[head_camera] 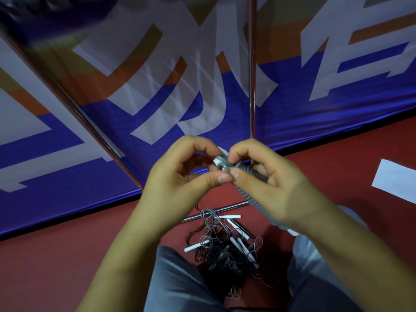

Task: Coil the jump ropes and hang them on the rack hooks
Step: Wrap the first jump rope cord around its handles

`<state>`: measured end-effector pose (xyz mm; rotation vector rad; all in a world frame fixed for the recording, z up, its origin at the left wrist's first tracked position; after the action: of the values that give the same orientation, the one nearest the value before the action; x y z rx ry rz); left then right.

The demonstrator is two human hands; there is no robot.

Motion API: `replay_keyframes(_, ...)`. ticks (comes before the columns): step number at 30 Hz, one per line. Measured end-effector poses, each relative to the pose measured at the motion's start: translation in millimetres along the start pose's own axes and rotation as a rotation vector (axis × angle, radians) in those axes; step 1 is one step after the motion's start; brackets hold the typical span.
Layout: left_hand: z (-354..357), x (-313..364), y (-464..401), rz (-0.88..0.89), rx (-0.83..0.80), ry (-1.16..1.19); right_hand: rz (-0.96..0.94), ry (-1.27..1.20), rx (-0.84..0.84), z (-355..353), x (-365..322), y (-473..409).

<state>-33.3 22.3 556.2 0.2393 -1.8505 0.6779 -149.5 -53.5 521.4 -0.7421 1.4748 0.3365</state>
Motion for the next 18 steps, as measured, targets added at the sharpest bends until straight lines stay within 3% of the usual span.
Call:
replay_keyframes(9, 1, 10, -9, -0.100, -0.155, 0.005, 0.042, -0.055, -0.144, 2, -6, 6)
replay_keyframes(18, 0, -2, -5, -0.072, -0.047, 0.014, -0.038, 0.088, -0.150, 0, -4, 9)
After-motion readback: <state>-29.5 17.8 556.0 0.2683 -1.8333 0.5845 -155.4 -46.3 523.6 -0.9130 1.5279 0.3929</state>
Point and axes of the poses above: each hand's wrist, its own y-axis away from the middle knuckle, its own z-axis out of the palm, x = y × z, the point moved 6 cm from there along -y, towards the middle knuckle, and after that the axes turned 11 degrees about x, right-handed, at the moved point
